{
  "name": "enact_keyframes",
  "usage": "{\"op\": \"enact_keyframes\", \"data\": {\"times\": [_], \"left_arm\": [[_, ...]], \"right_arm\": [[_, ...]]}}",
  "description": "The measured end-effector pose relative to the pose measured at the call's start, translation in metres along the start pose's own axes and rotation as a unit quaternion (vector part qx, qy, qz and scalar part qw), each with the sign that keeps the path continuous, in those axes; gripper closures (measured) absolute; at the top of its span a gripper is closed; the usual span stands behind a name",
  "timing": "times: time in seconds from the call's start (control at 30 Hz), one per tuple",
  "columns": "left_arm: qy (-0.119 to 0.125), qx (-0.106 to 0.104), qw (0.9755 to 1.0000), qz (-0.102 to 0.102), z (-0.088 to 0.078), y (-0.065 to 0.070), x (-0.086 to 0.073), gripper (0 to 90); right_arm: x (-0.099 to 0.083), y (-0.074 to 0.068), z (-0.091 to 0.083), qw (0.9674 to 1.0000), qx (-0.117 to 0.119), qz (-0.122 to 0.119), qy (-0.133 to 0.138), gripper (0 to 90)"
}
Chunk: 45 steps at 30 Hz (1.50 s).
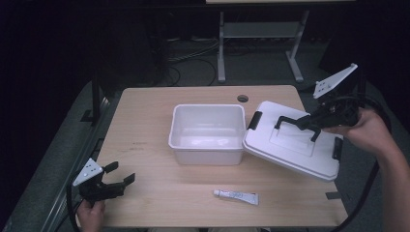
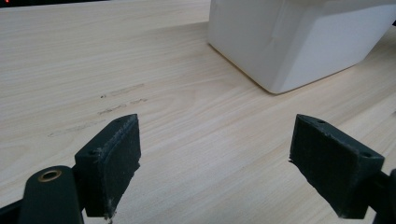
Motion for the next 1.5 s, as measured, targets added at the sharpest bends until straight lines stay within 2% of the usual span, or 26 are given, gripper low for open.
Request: {"op": "enact_keyframes", "data": {"times": [0.37,0.63,0.83,1.03,1.3,1.5], "left_arm": [[0.000,-0.001,1.0000,0.000,0.001,0.001,0.000,15.7],[-0.002,0.000,1.0000,0.003,0.001,0.001,0.000,15.7],[-0.002,-0.001,1.0000,0.004,0.000,0.001,0.000,15.7],[0.001,0.000,1.0000,0.002,0.000,0.000,0.000,15.7],[0.002,0.001,1.0000,0.001,-0.001,-0.001,0.000,15.7],[0.002,0.001,1.0000,0.002,-0.001,-0.001,0.000,15.7]], "right_arm": [[-0.033,0.002,0.010,0.9995,0.006,0.031,0.004,84.2],[-0.048,0.004,0.018,0.9990,0.004,0.044,0.003,84.1],[-0.056,0.004,0.036,0.9987,0.012,0.049,-0.002,84.1],[-0.063,0.007,0.056,0.9981,0.019,0.055,-0.019,84.1],[-0.070,0.008,0.077,0.9977,0.024,0.062,-0.015,84.1],[-0.075,0.009,0.097,0.9967,0.031,0.069,-0.029,84.0]]}}
Point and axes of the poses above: each handheld gripper's, and its own axes: z roughly forward along the jaws, x roughly out of its top, y roughly to its right, the point moved 1 cm from there along z, roughly forward along the jaws, and after that the axes turned 8 degrees about -y, right-handed, at the moved point
